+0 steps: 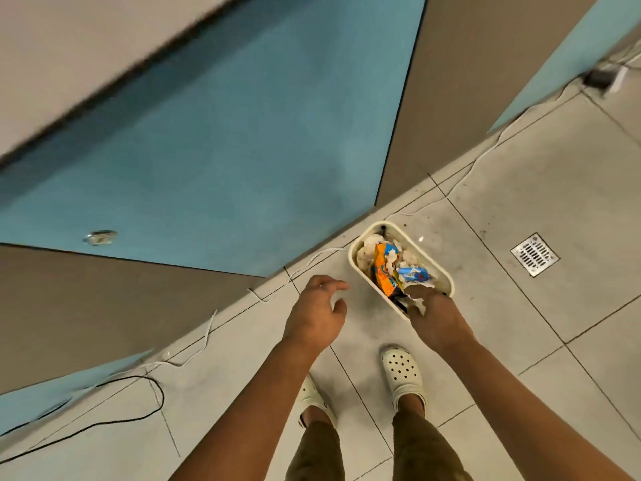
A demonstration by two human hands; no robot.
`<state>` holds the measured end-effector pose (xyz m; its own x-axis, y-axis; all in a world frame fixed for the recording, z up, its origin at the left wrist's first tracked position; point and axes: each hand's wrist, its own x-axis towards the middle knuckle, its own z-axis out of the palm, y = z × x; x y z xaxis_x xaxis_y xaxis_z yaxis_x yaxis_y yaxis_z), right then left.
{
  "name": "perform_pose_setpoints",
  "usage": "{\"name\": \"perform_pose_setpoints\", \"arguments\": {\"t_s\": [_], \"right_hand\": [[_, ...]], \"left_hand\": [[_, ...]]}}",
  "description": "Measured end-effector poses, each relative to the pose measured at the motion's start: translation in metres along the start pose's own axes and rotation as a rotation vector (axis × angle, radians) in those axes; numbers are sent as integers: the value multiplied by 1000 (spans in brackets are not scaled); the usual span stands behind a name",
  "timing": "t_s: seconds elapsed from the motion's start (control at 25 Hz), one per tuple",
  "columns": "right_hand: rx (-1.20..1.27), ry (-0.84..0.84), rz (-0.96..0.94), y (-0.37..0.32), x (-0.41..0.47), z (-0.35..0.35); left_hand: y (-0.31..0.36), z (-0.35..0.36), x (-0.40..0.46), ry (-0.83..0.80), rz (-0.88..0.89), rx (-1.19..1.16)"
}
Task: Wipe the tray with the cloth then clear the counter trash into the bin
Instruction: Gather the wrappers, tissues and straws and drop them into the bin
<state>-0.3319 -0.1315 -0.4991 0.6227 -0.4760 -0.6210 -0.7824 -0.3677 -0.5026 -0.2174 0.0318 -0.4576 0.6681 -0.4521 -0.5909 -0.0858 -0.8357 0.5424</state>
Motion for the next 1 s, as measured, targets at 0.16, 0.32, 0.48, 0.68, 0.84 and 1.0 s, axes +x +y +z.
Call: {"name": "perform_pose_setpoints", "arguments": {"t_s": [0.16,0.32,0.48,0.68,0.84,1.0], "right_hand": [[93,-64,-269,-79,-75,-66],[4,-112,-533,-150,-148,-123],[-67,-151,-709,-224,-188,-151],[-35,-176,-921,-345,-231,-160],[25,-161,-991,-418,-255,-152],[2,-134,-1028,-482,-265,-132]], "left_hand": [[61,-80,-82,99,-9,-120],[102,-144,-172,298,-11,-355],[113,-203,-230,402,9,-392],[109,-295,-282,622,116,-385],[92,-353,-306,711,143,-385],[60,-414,-318,794,143,-393]]}}
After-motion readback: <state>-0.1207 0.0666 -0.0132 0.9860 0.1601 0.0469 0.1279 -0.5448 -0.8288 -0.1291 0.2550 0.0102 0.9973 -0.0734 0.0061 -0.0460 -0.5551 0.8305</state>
